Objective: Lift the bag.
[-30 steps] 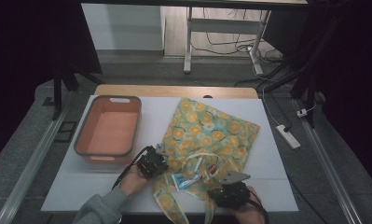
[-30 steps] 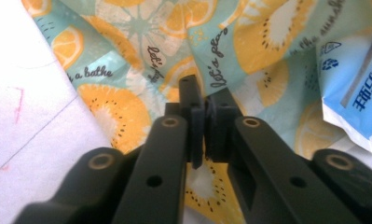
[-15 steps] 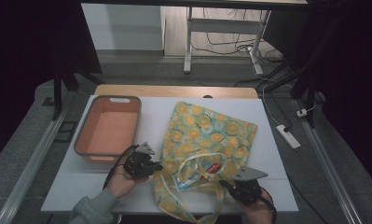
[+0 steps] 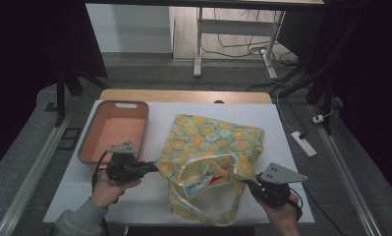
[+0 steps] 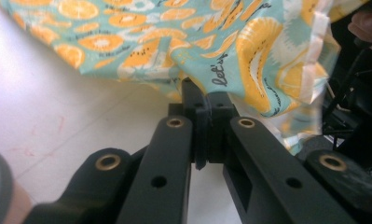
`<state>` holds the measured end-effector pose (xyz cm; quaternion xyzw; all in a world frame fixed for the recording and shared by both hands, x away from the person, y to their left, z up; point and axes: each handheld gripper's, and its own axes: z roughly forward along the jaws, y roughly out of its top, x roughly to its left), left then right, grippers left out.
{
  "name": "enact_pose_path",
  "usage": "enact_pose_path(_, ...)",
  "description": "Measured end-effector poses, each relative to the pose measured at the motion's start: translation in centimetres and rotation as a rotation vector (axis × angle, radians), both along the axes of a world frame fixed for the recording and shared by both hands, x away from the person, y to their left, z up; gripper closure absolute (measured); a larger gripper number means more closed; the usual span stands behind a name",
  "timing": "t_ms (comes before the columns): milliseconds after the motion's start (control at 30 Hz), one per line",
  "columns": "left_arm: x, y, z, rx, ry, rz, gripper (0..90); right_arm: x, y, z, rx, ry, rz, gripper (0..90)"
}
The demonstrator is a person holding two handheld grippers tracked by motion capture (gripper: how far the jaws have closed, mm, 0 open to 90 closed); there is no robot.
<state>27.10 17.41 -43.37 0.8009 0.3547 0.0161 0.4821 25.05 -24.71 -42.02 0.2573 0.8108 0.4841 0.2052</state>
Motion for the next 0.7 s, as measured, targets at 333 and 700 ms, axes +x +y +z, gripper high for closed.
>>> enact_pose_path(333,0.1,1.9,4.3,-0.111,-0.103,0.020,89.1,2.4,-0.9,5.1,0.110,-0.099,-0.033,90.0)
enact_pose_path(700,1.9,4.0,10.5,-0.193,-0.229,0.096,89.2,5.9,-0.9,13.3,0.205,-0.244,-0.084,90.0)
